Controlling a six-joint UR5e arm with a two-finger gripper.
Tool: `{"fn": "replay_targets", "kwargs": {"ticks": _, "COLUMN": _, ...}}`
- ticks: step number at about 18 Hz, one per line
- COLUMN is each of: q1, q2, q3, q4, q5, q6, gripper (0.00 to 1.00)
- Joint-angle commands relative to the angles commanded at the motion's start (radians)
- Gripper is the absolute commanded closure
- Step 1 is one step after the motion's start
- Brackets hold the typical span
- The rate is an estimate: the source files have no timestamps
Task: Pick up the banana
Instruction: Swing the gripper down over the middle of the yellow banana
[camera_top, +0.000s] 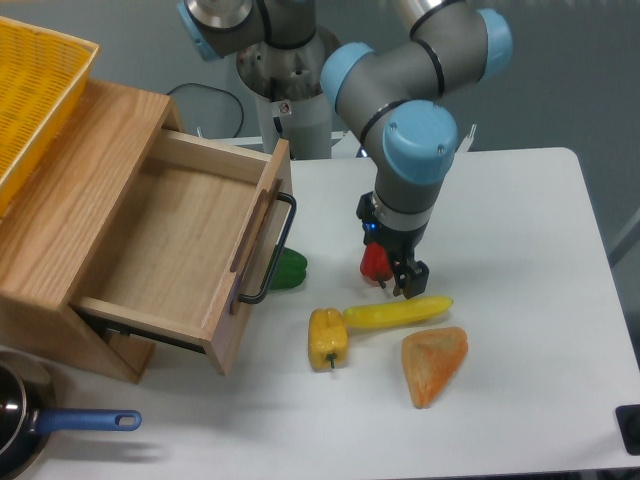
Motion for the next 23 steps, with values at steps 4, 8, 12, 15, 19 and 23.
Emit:
{"fn": "replay_targets", "kwargs": {"ticks": 4, "q1": -0.002, "q2": -0.046, "q3": 0.028, "q4": 0.002, "q5": -0.014, "q6": 0.011, "gripper": 0.0}}
{"fn": "replay_targets", "kwargs": {"ticks": 8, "q1": 0.0, "q2": -0.086, "q3": 0.037, "q4": 0.003, "q5": -0.02, "q6": 0.044, "gripper": 0.0}}
{"fn": "replay_targets", "kwargs": {"ticks": 12, "q1": 0.005, "q2": -0.107, "q3": 0.038, "q4": 0.003, "q5": -0.02, "q6": 0.051, "gripper": 0.0}}
{"fn": "replay_targets", "kwargs": {"ticks": 15, "q1": 0.006, "q2": -0.12, "q3": 0.031, "q4": 0.021, "q5": -0.02, "q6": 0.049, "gripper": 0.0}}
{"fn": "replay_targets", "kwargs": {"ticks": 19, "q1": 0.006, "q2": -0.141, "q3": 0.028, "q4": 0.023, "q5": -0.021, "q6": 0.051, "gripper": 0.0}}
{"fn": "replay_targets", "kwargs": {"ticks": 23, "q1": 0.006, "q2": -0.16, "q3": 0.031, "q4": 0.051, "q5": -0.021, "q6": 0.048, "gripper": 0.0}}
